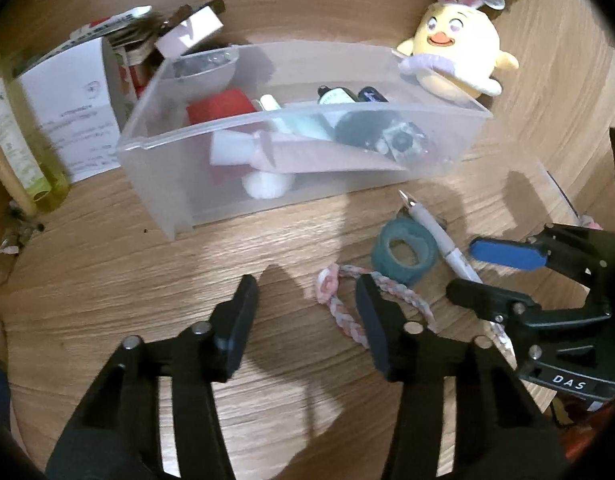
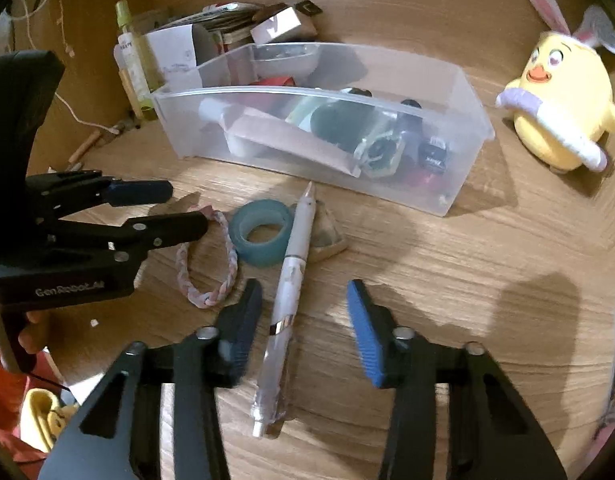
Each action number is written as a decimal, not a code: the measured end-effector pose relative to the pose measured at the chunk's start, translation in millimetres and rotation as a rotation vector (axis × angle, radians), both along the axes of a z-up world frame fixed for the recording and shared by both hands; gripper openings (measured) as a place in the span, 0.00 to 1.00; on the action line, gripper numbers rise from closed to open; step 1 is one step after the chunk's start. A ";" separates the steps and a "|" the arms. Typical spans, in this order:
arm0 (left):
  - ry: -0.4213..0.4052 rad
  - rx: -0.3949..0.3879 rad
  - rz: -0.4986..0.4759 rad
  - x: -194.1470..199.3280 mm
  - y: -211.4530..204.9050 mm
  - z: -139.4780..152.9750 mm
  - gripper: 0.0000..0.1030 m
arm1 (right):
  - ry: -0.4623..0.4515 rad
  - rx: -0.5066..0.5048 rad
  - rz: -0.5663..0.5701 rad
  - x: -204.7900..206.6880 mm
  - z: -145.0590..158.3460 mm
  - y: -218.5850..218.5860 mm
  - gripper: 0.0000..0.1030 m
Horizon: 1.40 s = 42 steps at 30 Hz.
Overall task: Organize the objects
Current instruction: 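Grasp the pink braided cord with the left tool while the right grasps the white pen, then carry the pink cord and white pen into the bin and open both tools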
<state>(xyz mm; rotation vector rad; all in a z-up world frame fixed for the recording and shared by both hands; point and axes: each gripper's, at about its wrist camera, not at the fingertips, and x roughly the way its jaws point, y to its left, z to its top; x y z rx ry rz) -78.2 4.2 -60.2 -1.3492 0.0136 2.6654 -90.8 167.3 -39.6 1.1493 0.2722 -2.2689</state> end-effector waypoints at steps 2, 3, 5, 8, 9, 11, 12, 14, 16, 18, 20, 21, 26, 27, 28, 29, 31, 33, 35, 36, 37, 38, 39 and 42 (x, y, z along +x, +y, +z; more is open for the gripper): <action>-0.003 -0.002 -0.014 -0.9 3.7 -1.6 0.40 | 0.012 0.012 -0.001 -0.1 -0.2 -2.4 0.23; -0.005 -0.004 -0.018 -1.9 5.2 -2.2 0.35 | 0.014 0.014 0.000 -0.9 -0.4 -4.0 0.19; -0.011 -0.001 -0.024 -2.9 5.9 -3.6 0.26 | 0.010 0.004 -0.003 -1.5 -0.3 -3.1 0.11; -0.011 0.017 -0.024 -4.5 3.2 -3.3 0.11 | 0.019 -0.007 -0.017 -0.9 0.4 0.1 0.10; -0.010 0.023 -0.019 -4.4 1.6 -2.9 0.11 | 0.022 -0.011 -0.022 -0.4 1.4 1.4 0.10; 0.000 0.035 -0.010 -2.2 -2.0 -0.6 0.11 | 0.027 -0.029 -0.032 1.5 4.9 6.7 0.10; 0.007 0.040 -0.004 -0.4 -3.9 0.7 0.11 | 0.030 -0.038 -0.038 2.7 7.0 9.4 0.10; 0.018 0.050 0.011 3.7 -8.0 3.2 0.11 | 0.043 -0.056 -0.053 4.3 13.5 16.1 0.10; 0.029 0.063 0.027 8.7 -12.4 6.3 0.11 | 0.055 -0.068 -0.067 5.6 19.2 20.4 0.10; 0.043 0.072 0.045 13.4 -17.3 10.5 0.11 | 0.073 -0.081 -0.080 6.4 27.2 26.0 0.10; 0.065 0.087 0.067 18.4 -24.6 17.0 0.11 | 0.093 -0.095 -0.090 5.9 35.8 29.6 0.10; 0.078 0.097 0.079 20.4 -28.3 20.7 0.11 | 0.103 -0.102 -0.096 4.9 39.7 31.2 0.10; 0.138 0.129 0.129 26.4 -42.3 38.3 0.11 | 0.161 -0.142 -0.112 -5.5 62.2 33.7 0.10; 0.148 0.129 0.136 26.7 -43.3 41.8 0.11 | 0.171 -0.153 -0.115 -8.0 66.9 34.7 0.10; 0.162 0.129 0.141 26.0 -45.6 46.2 0.11 | 0.183 -0.165 -0.119 -11.1 71.5 34.1 0.10; 0.174 0.125 0.148 25.2 -47.3 49.7 0.11 | 0.199 -0.179 -0.127 -15.4 77.6 33.5 0.10; 0.202 0.114 0.165 22.3 -52.3 58.5 0.11 | 0.216 -0.199 -0.134 -22.1 85.7 34.0 0.10; 0.221 0.117 0.172 17.5 -56.5 67.2 0.11 | 0.236 -0.222 -0.139 -30.3 96.6 33.1 0.10; 0.244 0.106 0.179 11.0 -59.5 77.2 0.11 | 0.260 -0.227 -0.143 -37.1 105.4 30.9 0.10; 0.255 0.100 0.183 8.0 -60.7 81.6 0.11 | 0.271 -0.227 -0.146 -40.0 108.9 29.2 0.10; 0.266 0.095 0.184 3.8 -61.8 86.8 0.11 | 0.280 -0.230 -0.148 -44.6 113.3 26.9 0.10; 0.275 0.091 0.186 0.6 -62.8 90.4 0.11 | 0.284 -0.233 -0.146 -47.7 115.7 25.5 0.10; 0.285 0.084 0.192 -3.3 -63.5 93.9 0.11 | 0.288 -0.235 -0.145 -51.2 118.0 23.6 0.10; 0.288 0.081 0.203 -21.5 -66.8 99.9 0.11 | 0.296 -0.228 -0.141 -63.1 122.6 15.0 0.10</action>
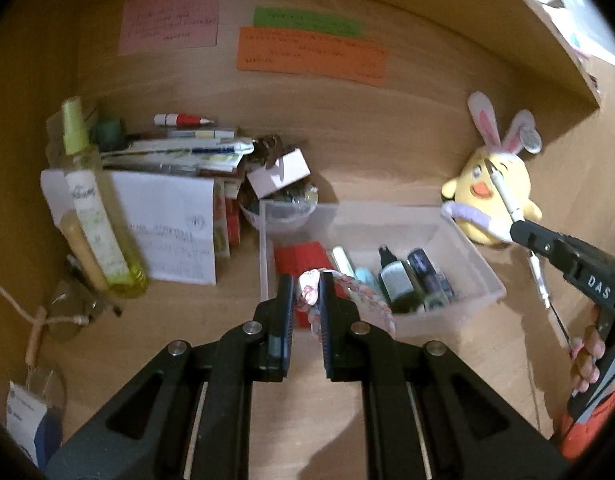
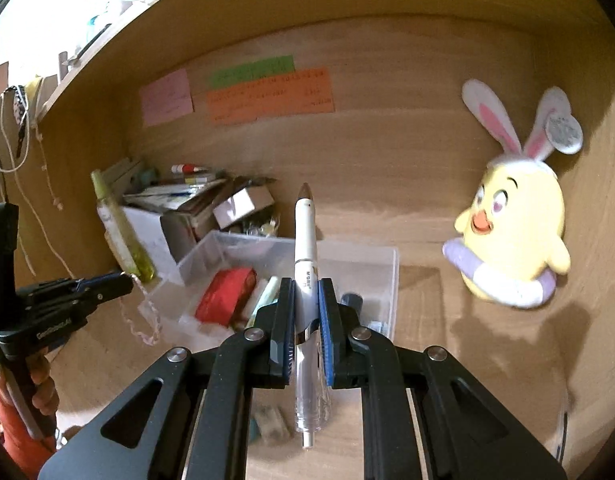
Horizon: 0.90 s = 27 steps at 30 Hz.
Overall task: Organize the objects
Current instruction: 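Carry the pink cord and white pen into the bin and open both tools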
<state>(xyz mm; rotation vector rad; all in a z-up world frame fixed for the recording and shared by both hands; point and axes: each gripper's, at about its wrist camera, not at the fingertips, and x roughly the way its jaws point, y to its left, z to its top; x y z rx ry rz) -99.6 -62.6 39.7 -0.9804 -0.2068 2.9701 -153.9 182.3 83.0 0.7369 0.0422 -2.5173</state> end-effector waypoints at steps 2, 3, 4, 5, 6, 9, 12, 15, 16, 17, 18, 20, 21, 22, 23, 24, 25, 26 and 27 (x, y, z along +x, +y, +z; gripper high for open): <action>-0.004 0.000 0.006 -12.1 -0.6 1.8 0.11 | 0.010 0.022 0.000 -7.5 1.9 -8.2 0.10; -0.007 0.001 0.006 -17.5 -0.1 2.4 0.11 | 0.014 0.033 0.000 -10.7 2.2 -11.5 0.10; -0.013 0.007 0.003 -24.5 0.4 2.4 0.11 | 0.014 0.041 0.001 -14.6 2.3 -14.5 0.10; -0.018 0.013 -0.001 -29.4 0.9 1.8 0.11 | 0.008 0.049 0.008 -20.0 1.6 -18.1 0.10; -0.024 0.017 -0.002 -34.1 1.5 1.3 0.11 | 0.003 0.055 0.010 -24.4 0.3 -20.2 0.10; -0.035 0.017 -0.004 -47.6 6.5 -1.1 0.11 | -0.021 0.081 0.015 -37.7 -7.4 -28.6 0.10; -0.055 0.015 -0.015 -60.2 13.4 -6.8 0.11 | -0.049 0.111 0.017 -48.8 -20.5 -35.6 0.10; -0.083 -0.004 -0.025 -72.8 22.9 -16.7 0.11 | -0.094 0.128 0.027 -58.3 -37.2 -40.9 0.10; -0.091 -0.008 -0.028 -75.5 24.8 -19.4 0.11 | -0.107 0.134 0.029 -60.4 -42.7 -42.1 0.10; -0.100 -0.010 -0.031 -78.7 26.7 -22.9 0.11 | -0.121 0.145 0.030 -62.8 -49.6 -43.6 0.10; -0.109 -0.010 -0.035 -81.4 28.3 -26.2 0.11 | -0.127 0.151 0.031 -64.2 -53.2 -44.3 0.10; -0.126 -0.010 -0.041 -86.3 30.8 -32.9 0.11 | -0.144 0.163 0.032 -67.7 -61.6 -45.1 0.10; -0.133 -0.010 -0.044 -88.5 31.7 -35.8 0.11 | -0.152 0.167 0.033 -69.2 -64.6 -45.0 0.10; -0.140 -0.011 -0.048 -90.5 32.6 -38.9 0.11 | -0.160 0.170 0.032 -71.0 -67.7 -45.1 0.10; -0.148 -0.011 -0.053 -92.8 33.6 -42.2 0.11 | -0.168 0.174 0.033 -72.9 -70.9 -45.5 0.10; -0.156 -0.011 -0.058 -94.3 34.7 -44.7 0.11 | -0.178 0.176 0.035 -74.8 -73.9 -45.9 0.10; -0.165 -0.011 -0.064 -95.9 36.1 -47.6 0.11 | -0.185 0.178 0.038 -76.1 -75.4 -46.3 0.10; -0.171 -0.012 -0.068 -97.4 37.1 -49.3 0.11 | -0.192 0.183 0.041 -77.0 -77.7 -47.1 0.10; -0.177 -0.013 -0.072 -98.1 38.0 -50.8 0.11 | -0.197 0.191 0.044 -77.4 -79.7 -48.2 0.10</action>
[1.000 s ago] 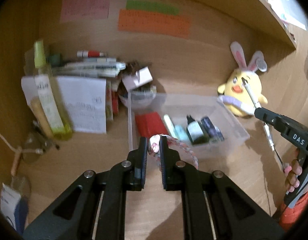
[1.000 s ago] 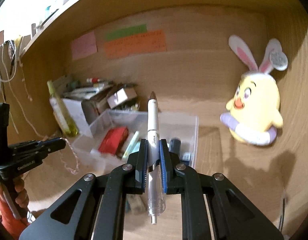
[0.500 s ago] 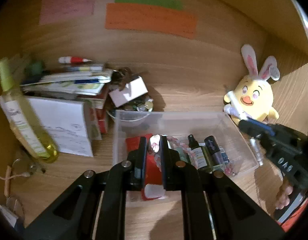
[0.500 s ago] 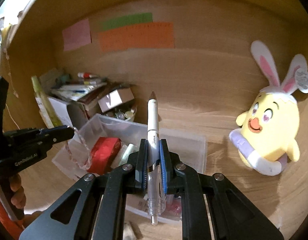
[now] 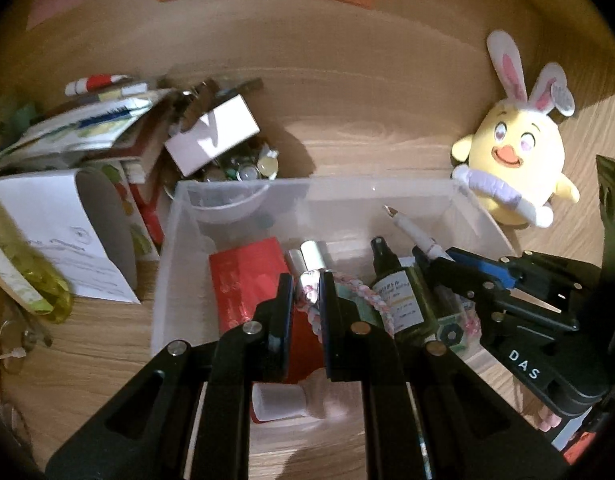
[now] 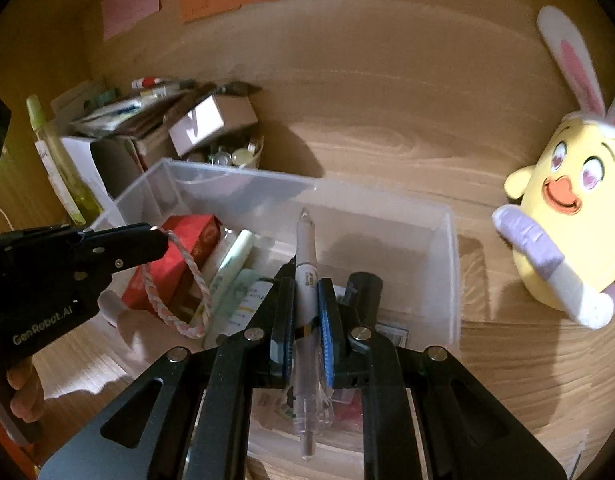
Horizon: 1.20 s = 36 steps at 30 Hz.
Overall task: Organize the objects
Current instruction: 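Carry the pink cord and white pen into the bin and open both tools, then withdraw both tools toward the teal tape roll and clear eraser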
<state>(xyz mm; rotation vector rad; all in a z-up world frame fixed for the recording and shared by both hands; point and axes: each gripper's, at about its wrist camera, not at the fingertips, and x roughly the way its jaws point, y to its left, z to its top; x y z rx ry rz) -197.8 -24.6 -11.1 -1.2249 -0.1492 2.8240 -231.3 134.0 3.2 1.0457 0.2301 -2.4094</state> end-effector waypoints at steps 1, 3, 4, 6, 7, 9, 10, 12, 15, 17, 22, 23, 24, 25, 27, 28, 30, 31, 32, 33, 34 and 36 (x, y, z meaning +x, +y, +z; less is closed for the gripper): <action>-0.005 -0.001 -0.004 -0.3 0.4 -1.3 0.11 | -0.003 0.006 0.003 -0.5 -1.3 -1.4 0.10; -0.004 0.001 -0.006 0.3 1.3 -1.1 0.11 | -0.013 0.020 0.012 -0.4 -3.8 -3.7 0.10; -0.007 0.003 -0.010 1.8 0.1 -0.4 0.12 | -0.016 0.023 0.016 -0.3 -4.6 -4.7 0.11; -0.009 0.011 -0.011 2.8 -1.1 1.0 0.22 | -0.023 0.030 0.022 0.2 -5.6 -6.2 0.11; -0.010 0.020 -0.010 3.6 -2.2 2.2 0.28 | -0.030 0.032 0.026 0.2 -5.5 -6.6 0.11; 0.003 0.030 -0.002 6.5 -4.7 5.1 0.45 | -0.045 0.022 0.030 0.6 -4.0 -4.8 0.13; 0.013 0.027 0.002 9.2 -5.3 7.8 0.46 | -0.047 0.018 0.030 1.3 -2.9 -3.6 0.15; 0.029 0.024 0.005 14.2 -6.2 13.0 0.48 | -0.040 0.015 0.030 4.7 1.7 -1.3 0.17; 0.065 0.019 0.012 24.9 -8.2 22.6 0.57 | -0.020 0.015 0.036 11.7 9.7 -0.7 0.25; 0.094 0.004 0.018 33.8 -8.3 29.4 0.64 | 0.011 0.020 0.036 21.0 17.4 1.3 0.30; 0.136 -0.043 0.009 57.5 -3.9 40.3 0.70 | 0.097 0.037 0.049 49.5 35.1 8.1 0.43; 0.139 -0.046 0.009 61.5 -3.8 40.6 0.81 | 0.113 0.039 0.049 55.7 38.0 10.0 0.44; 0.144 -0.046 0.011 66.4 -4.1 40.9 0.89 | 0.126 0.039 0.049 60.4 40.0 11.2 0.47; 0.150 -0.046 0.014 71.8 -4.5 41.1 0.91 | 0.135 0.035 0.050 65.6 41.7 13.7 0.51; 0.154 -0.051 0.005 82.0 -4.1 39.6 0.91 | 0.144 0.025 0.048 74.8 42.9 19.9 0.54; 0.153 -0.058 -0.001 88.1 -3.6 37.9 0.91 | 0.145 0.022 0.046 79.0 42.6 23.3 0.54; 0.143 -0.071 -0.006 96.2 -3.4 33.7 0.91 | 0.140 0.017 0.041 87.5 40.1 30.8 0.54; 0.132 -0.077 -0.012 101.7 -3.6 30.4 0.91 | 0.136 0.016 0.042 89.7 38.5 33.0 0.55; 0.123 -0.080 -0.015 104.8 -3.3 27.6 0.91 | 0.131 0.015 0.041 93.1 36.0 35.6 0.55; 0.111 -0.083 -0.018 108.3 -3.0 23.8 0.91 | 0.127 0.015 0.042 95.7 33.4 37.5 0.55; 0.098 -0.085 -0.022 111.6 -2.7 19.4 0.91 | 0.118 0.021 0.047 99.3 28.8 39.4 0.55; 0.071 -0.085 -0.030 117.1 -1.5 10.7 0.91 | 0.103 0.031 0.053 103.2 21.2 40.7 0.55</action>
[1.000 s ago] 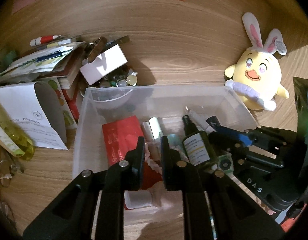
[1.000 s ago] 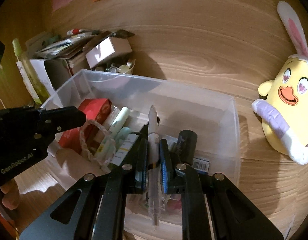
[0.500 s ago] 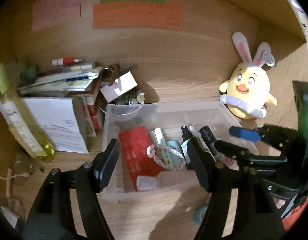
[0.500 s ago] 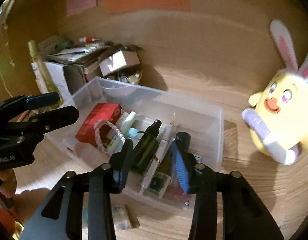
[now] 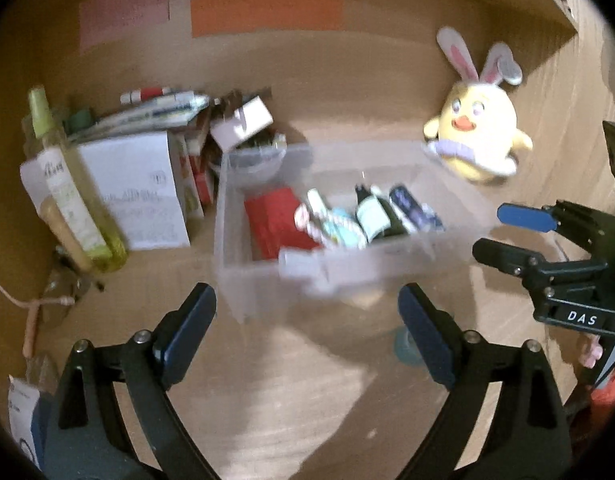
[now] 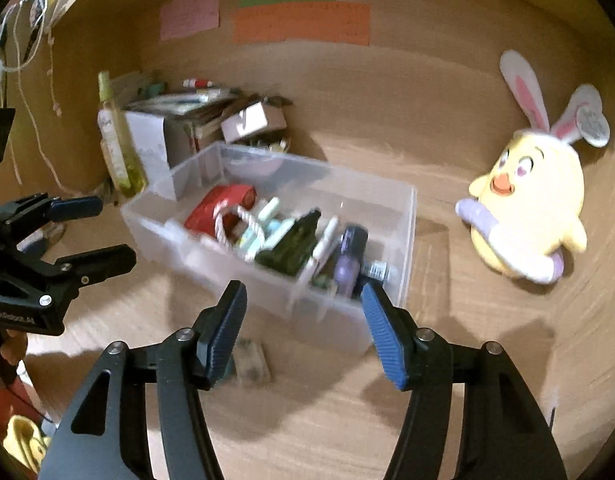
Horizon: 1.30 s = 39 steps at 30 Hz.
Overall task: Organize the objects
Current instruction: 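Withdraw both tools toward the teal tape roll and clear eraser, then grasp the teal tape roll with the left tool while the right grasps the clear eraser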
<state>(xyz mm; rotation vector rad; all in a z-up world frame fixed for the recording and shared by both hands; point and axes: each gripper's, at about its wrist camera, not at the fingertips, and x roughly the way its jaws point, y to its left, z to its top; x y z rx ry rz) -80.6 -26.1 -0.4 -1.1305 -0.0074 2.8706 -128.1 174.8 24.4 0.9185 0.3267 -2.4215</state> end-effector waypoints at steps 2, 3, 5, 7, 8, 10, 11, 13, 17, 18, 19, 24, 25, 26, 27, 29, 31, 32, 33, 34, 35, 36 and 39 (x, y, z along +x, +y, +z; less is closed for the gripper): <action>-0.029 0.004 -0.008 4.9 1.5 -9.7 0.91 | -0.025 0.012 0.008 3.4 -10.2 0.2 0.55; -0.043 0.007 -0.012 6.8 3.2 -14.3 0.91 | -0.039 0.019 0.014 4.8 -16.1 -0.1 0.55; -0.071 0.009 -0.020 10.0 5.9 -23.9 0.91 | -0.064 0.036 0.025 7.1 -27.6 -1.0 0.55; -0.095 0.009 -0.024 12.1 8.2 -32.0 0.91 | -0.093 0.048 0.041 8.0 -37.5 -2.8 0.55; -0.103 0.013 -0.026 12.8 8.5 -34.6 0.91 | -0.109 0.057 0.052 7.7 -42.6 -4.9 0.55; -0.120 0.027 -0.028 13.9 9.0 -39.4 0.91 | -0.127 0.069 0.065 7.2 -49.7 -8.5 0.55; -0.129 0.036 -0.032 14.2 9.4 -41.7 0.91 | -0.136 0.076 0.070 6.4 -53.2 -10.7 0.55; -0.143 0.045 -0.039 13.5 11.1 -44.8 0.91 | -0.158 0.078 0.081 3.6 -57.9 -14.8 0.55; -0.165 0.039 -0.059 10.5 17.2 -49.8 0.91 | -0.177 0.080 0.094 -1.0 -62.2 -21.6 0.50; -0.170 0.038 -0.067 9.1 19.4 -50.8 0.91 | -0.183 0.080 0.099 -1.5 -63.3 -23.0 0.44; -0.175 0.036 -0.076 7.6 22.4 -52.0 0.91 | -0.190 0.079 0.105 -2.1 -64.5 -24.3 0.38; -0.184 0.019 -0.108 -1.3 35.0 -54.1 0.91 | -0.199 0.062 0.111 -2.9 -63.8 -24.5 0.22; -0.185 0.023 -0.120 -3.5 38.0 -54.2 0.91 | -0.196 0.058 0.106 -2.6 -62.7 -23.1 0.21; -0.186 0.028 -0.128 -4.9 40.1 -54.2 0.91 | -0.191 0.056 0.100 -1.9 -61.4 -21.3 0.21; -0.185 0.032 -0.134 -6.4 42.2 -54.3 0.91 | -0.184 0.052 0.092 -1.6 -59.2 -18.4 0.21; -0.181 0.031 -0.144 -9.5 47.5 -54.8 0.90 | -0.174 0.041 0.079 0.0 -54.4 -11.9 0.21; -0.178 0.023 -0.154 -12.3 53.9 -55.9 0.83 | -0.164 0.030 0.064 1.1 -49.8 -5.0 0.21; -0.182 0.020 -0.160 -13.9 56.8 -56.8 0.76 | -0.158 0.026 0.054 1.9 -47.2 -1.1 0.21; -0.189 0.019 -0.166 -15.9 60.3 -58.2 0.69 | -0.153 0.020 0.047 2.4 -45.1 2.0 0.21; -0.196 0.022 -0.174 -18.3 64.2 -60.2 0.66 | -0.151 0.013 0.042 2.9 -42.9 5.5 0.21; -0.201 0.022 -0.182 -20.3 66.5 -61.7 0.60 | -0.149 0.005 0.037 3.5 -40.8 9.1 0.21; -0.203 0.021 -0.185 -22.2 68.6 -62.9 0.52 | -0.147 -0.001 0.031 3.9 -39.1 11.8 0.21; -0.203 0.023 -0.191 -25.5 71.5 -65.6 0.38 | -0.141 -0.018 0.020 5.0 -35.0 16.9 0.21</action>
